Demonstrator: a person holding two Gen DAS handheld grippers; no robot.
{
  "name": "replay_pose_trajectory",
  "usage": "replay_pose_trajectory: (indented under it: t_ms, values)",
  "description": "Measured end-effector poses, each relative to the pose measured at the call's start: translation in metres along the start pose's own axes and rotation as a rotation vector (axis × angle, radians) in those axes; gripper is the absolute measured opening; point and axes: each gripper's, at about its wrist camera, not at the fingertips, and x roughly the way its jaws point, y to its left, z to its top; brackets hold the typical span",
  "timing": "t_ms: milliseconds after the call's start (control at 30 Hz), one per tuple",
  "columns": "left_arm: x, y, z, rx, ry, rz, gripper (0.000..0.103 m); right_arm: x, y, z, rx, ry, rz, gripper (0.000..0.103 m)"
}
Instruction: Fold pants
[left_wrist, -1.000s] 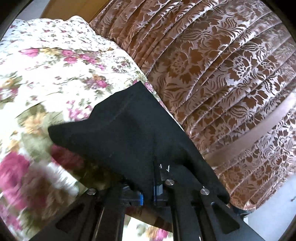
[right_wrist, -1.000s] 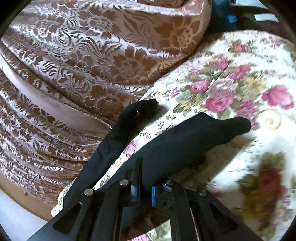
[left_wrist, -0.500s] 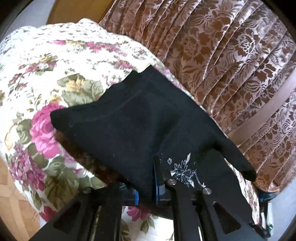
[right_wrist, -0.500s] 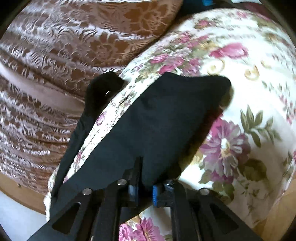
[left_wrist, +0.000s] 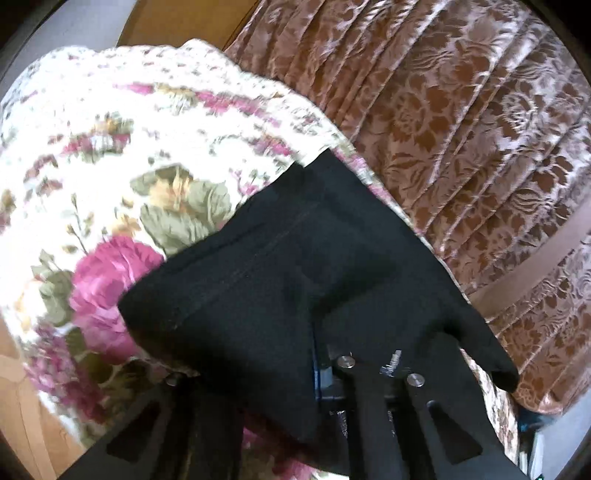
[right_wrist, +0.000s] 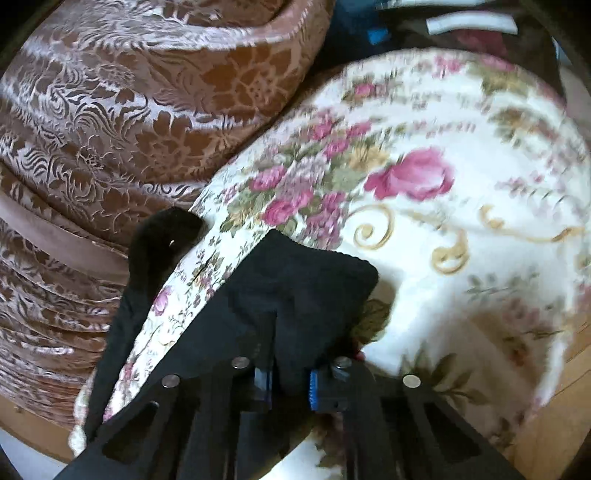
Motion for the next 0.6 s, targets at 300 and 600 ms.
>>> replay_pose_trajectory:
  t_ms: [300, 600]
  values:
    - [-0.009, 0.007, 0.001, 0.07, 0.015, 0.058, 0.006, -0.004, -0.01, -0.009, -0.006, -0.01, -0.069, 0.012]
    - [-0.036, 0.025, 0.013, -0.021, -0.122, 0.192, 0.025, -0.034, -0.001, 0.002, -0.024, -0.195, -0.292, 0.027]
